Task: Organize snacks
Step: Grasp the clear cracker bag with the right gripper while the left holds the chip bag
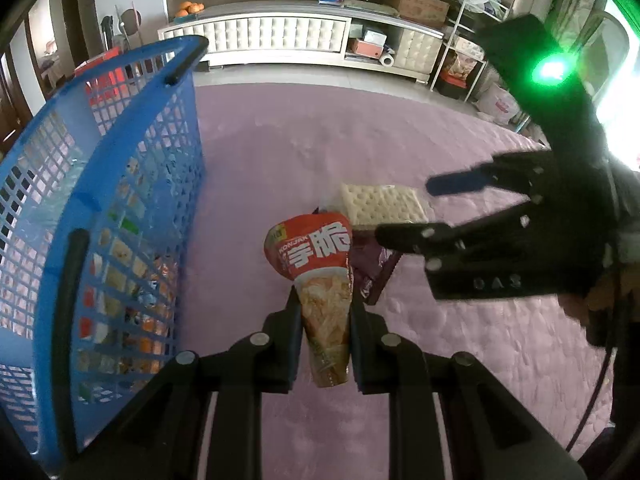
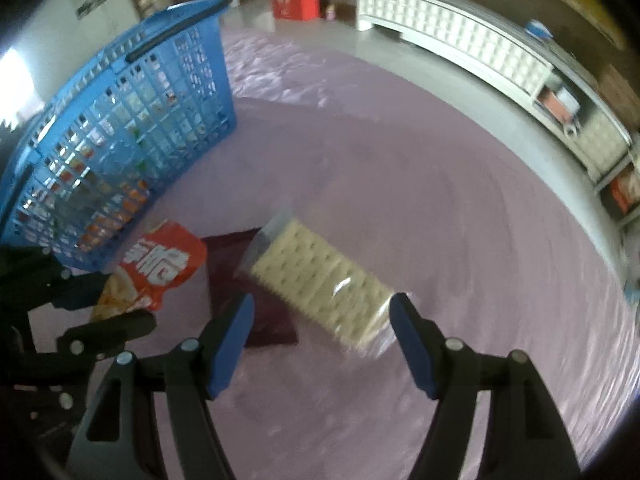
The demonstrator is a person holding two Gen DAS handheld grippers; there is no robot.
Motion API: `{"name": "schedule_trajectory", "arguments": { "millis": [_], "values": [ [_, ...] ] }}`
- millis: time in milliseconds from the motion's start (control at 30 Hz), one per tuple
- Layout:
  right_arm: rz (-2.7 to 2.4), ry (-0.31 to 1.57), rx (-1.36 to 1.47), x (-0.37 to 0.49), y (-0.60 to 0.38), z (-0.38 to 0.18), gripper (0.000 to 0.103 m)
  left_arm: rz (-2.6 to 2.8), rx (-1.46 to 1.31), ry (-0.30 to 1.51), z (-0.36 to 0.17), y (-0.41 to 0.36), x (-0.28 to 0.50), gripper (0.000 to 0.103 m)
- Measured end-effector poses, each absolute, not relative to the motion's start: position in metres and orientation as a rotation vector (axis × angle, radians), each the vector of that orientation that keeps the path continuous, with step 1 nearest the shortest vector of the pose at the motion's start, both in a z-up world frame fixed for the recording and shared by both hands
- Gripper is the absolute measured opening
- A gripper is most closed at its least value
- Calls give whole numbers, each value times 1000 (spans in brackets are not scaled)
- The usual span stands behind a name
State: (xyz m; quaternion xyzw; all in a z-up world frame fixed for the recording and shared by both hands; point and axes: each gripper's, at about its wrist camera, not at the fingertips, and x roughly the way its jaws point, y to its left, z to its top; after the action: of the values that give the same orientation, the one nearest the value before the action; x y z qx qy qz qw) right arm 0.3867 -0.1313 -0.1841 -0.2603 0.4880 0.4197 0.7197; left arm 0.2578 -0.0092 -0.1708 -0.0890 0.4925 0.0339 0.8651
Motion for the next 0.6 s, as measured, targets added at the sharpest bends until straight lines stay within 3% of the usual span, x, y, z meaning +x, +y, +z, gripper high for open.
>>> {"name": "schedule_trajectory", "arguments": {
  "millis": [500,600],
  "values": [
    [1219,1054,-701,405,-109,-213,76,117,-194,1072,-192,-8,267,18],
    [1220,1036,-703,404,-110,-212,69,125,-192,1072,-191,-7,264,18]
  ]
}}
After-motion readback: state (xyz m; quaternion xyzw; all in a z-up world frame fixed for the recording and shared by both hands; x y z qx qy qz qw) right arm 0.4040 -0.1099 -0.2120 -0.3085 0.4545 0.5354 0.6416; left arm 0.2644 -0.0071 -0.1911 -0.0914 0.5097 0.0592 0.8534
